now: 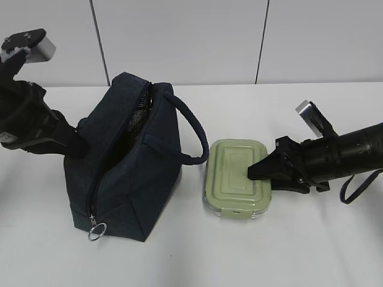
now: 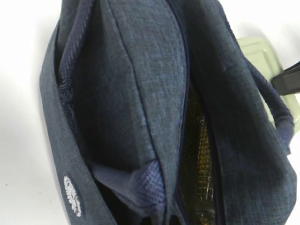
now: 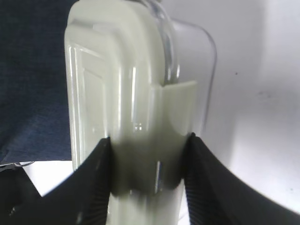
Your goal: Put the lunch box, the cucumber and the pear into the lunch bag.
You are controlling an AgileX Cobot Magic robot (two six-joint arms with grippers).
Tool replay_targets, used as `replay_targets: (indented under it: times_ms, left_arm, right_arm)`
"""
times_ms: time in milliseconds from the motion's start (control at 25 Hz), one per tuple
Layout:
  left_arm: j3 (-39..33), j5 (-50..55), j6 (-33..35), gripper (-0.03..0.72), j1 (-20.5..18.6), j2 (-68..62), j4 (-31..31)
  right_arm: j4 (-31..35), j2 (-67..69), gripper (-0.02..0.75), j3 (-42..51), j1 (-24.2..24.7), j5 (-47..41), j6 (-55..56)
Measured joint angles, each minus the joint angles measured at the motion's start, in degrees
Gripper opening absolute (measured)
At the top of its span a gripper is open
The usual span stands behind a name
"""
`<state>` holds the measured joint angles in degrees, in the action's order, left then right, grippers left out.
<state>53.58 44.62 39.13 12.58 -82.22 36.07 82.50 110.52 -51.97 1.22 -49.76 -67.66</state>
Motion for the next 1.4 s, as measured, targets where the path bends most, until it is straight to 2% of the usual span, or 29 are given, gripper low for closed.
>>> replay_targets:
  times_ms: [280, 440, 560, 680, 760, 920, 1200, 1320, 1400]
  left_arm:
    - [0.0, 0.0, 0.0, -0.015, 0.0, 0.0, -0.1]
    - [0.0, 0.0, 0.0, -0.015, 0.0, 0.0, -0.1]
    - [0.0, 0.0, 0.0, -0.015, 0.0, 0.0, -0.1]
    - [0.0, 0.0, 0.0, -0.015, 0.0, 0.0, -0.1]
    - [0.0, -0.1, 0.0, -0.015, 0.0, 0.0, -0.1]
    - [0.0, -0.1, 0.0, -0.015, 0.0, 0.0, -0.1]
    - [0.0, -0.1, 0.0, -0.015, 0.0, 0.0, -0.1]
    - [0.0, -0.1, 0.0, -0.015, 0.0, 0.0, -0.1]
    - [0.0, -0.2, 0.0, -0.015, 0.0, 0.0, -0.1]
  right_arm:
    - [-2.2, -12.8, 0.314, -1.2, 1.4, -2.0, 3.3]
    - [-2.6, -17.8, 0.314, -7.2, 0.9, -7.1, 7.6]
    - [-2.3, -18.6, 0.314, -13.5, -2.2, -8.0, 9.6]
    - [-1.2, -18.6, 0.314, -18.0, -8.5, -4.6, 10.4]
    - [1.2, -17.7, 0.314, -19.9, -13.4, -1.9, 8.9]
    - [6.3, -12.7, 0.314, -23.2, -19.9, 1.1, 4.2]
    - [15.7, -4.4, 0.312, -23.4, -21.2, 4.1, -3.9]
    - [16.1, -2.1, 0.312, -23.5, -21.2, 4.0, -4.2]
    - [14.1, -1.0, 0.312, -23.6, -21.2, 3.7, -4.0]
